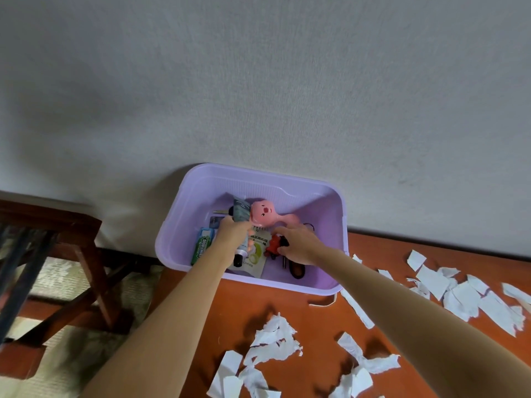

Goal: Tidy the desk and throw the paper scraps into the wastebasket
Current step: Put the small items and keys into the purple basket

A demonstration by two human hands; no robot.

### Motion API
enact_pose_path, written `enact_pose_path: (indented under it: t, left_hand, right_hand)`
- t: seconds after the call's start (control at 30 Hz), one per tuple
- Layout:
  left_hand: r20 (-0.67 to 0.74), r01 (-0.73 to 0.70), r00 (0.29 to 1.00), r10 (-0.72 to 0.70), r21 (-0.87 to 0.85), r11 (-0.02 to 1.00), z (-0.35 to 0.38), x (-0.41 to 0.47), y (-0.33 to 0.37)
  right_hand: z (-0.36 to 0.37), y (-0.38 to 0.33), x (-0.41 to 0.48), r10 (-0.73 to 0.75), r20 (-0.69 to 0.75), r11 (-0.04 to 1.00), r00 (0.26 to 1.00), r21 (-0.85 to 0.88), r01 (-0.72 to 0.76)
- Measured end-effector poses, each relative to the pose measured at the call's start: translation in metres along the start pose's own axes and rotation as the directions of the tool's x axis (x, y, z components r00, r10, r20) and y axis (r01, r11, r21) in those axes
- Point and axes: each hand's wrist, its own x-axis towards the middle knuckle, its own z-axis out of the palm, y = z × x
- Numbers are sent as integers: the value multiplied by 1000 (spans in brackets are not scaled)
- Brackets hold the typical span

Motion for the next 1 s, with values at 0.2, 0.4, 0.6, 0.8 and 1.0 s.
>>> enact_pose_path:
  t: [0.2,0.4,0.6,0.8,1.0]
  left_hand:
    - [60,18,998,-20,32,999,-4,-5,1]
    - [124,-4,992,3,9,1000,-5,-11,5]
    - [60,59,997,-42,-322,945,1,-15,12]
    - [80,226,974,-212,-330,917,-6,-27,3]
    - [-97,82,994,-45,417,905,-26,-17,3]
  right_hand:
    - [-15,-8,-7,11,171,998,985,62,-22]
    - [-17,-14,-11,70,158,995,985,53,-79]
    - [-18,-17,-24,100,54,798,994,592,-112]
    - [-9,-32,-23,-72,124,963,990,265,36]
    - [-8,-32,-27,-172,171,979,970,-79,188]
